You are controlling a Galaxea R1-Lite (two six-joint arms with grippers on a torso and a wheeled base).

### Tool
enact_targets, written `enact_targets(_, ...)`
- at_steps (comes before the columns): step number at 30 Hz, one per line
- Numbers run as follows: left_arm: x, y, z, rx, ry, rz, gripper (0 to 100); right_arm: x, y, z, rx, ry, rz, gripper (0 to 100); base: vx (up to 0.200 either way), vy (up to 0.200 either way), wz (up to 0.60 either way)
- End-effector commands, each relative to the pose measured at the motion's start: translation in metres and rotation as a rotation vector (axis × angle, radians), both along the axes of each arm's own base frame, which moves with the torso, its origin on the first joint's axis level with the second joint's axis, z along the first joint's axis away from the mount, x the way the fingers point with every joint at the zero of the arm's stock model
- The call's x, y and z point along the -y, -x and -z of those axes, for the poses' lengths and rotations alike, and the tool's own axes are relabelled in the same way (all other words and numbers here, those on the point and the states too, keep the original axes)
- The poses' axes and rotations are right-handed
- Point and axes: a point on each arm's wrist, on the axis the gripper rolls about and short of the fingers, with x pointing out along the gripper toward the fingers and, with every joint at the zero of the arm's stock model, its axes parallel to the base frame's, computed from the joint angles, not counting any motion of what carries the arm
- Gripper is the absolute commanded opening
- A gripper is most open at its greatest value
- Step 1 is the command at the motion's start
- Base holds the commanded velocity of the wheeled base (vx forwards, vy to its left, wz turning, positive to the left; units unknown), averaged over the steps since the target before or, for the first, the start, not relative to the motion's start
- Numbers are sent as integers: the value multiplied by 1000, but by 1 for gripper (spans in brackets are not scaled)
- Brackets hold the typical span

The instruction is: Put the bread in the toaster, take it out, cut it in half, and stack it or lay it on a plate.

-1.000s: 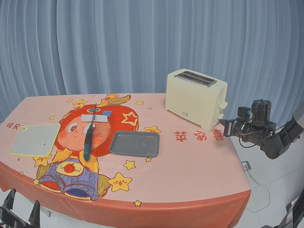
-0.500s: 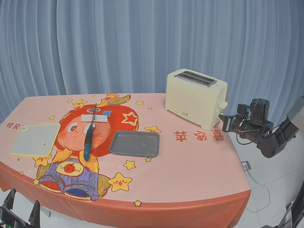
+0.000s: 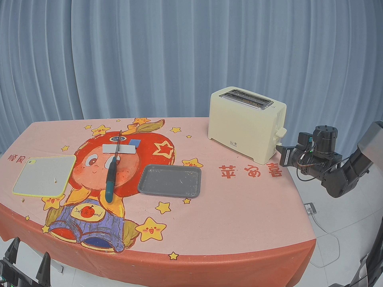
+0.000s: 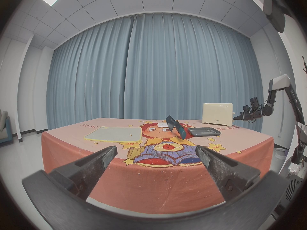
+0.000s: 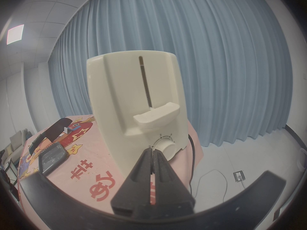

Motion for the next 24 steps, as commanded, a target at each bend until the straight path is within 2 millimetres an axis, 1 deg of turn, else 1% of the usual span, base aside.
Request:
enact_targets(1, 0, -1, 5, -17, -1, -1, 100, 1, -2, 4, -10, 2, 2, 0, 0, 0, 0)
enact_targets(3, 0, -1, 5, -17, 0, -1, 100, 1, -3, 8, -17, 4, 5, 0, 0, 0, 0)
enact_targets(24, 0, -1, 5, -17, -1, -1, 100, 2, -2, 11, -28, 7, 8, 0, 0, 0, 0)
